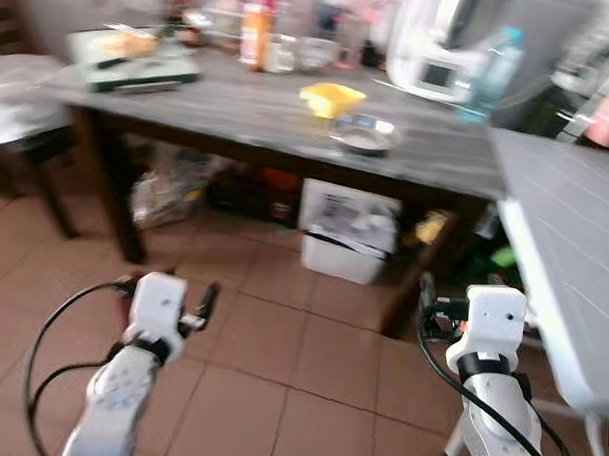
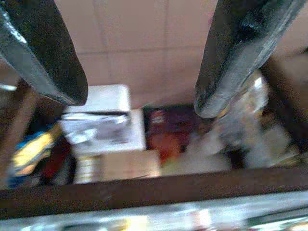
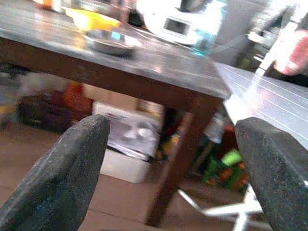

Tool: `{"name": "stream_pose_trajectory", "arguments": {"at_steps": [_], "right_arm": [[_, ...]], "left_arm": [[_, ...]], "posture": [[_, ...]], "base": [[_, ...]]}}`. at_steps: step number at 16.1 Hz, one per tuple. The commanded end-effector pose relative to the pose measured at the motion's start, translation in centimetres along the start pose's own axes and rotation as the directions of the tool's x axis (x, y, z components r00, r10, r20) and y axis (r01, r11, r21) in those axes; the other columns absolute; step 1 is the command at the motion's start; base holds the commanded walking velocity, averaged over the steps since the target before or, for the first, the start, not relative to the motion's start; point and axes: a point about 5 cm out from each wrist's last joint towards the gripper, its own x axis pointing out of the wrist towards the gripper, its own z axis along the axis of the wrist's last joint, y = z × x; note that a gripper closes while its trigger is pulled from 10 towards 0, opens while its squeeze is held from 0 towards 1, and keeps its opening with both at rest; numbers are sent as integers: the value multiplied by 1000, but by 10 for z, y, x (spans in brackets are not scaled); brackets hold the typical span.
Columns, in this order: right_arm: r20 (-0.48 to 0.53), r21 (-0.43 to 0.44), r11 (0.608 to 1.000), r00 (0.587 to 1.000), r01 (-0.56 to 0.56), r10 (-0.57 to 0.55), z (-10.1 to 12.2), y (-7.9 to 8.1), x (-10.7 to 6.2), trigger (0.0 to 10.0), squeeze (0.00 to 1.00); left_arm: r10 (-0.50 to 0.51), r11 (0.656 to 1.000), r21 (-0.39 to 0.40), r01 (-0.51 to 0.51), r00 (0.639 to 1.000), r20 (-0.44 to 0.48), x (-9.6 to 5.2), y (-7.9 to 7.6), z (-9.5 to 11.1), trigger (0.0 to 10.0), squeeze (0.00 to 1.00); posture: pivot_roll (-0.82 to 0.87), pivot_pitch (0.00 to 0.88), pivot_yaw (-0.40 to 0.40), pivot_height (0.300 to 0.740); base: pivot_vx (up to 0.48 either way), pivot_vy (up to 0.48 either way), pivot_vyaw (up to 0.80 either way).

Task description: Setting the table

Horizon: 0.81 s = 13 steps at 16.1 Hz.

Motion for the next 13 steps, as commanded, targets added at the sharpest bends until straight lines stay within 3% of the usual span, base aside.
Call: {"name": "stream_pose_trajectory", "arguments": {"at_steps": [1,8,13], "right_arm": [[20,-17,999,999,47,-47,3,-11,-1,10000,0],[57,-33,998,997,61,-59,14,-17,5,10000,0],[30,-22,998,998,57,-56,9,-14,-1,10000,0]], "left_arm": [[-11,1000,4,11,1000,-18,-1,-3,-5,10000,0],[10,1000,2,-10,1000,-7,2,-7,-3,10000,0],[48,999,8,-48,998,-30,-5,-2,-10,10000,0]], "posture": [[181,0,-75,740],[160,27,-79,740],[158,45,-94,740]], "base": [[0,0,-781],[0,0,-778],[0,0,-776]]}}
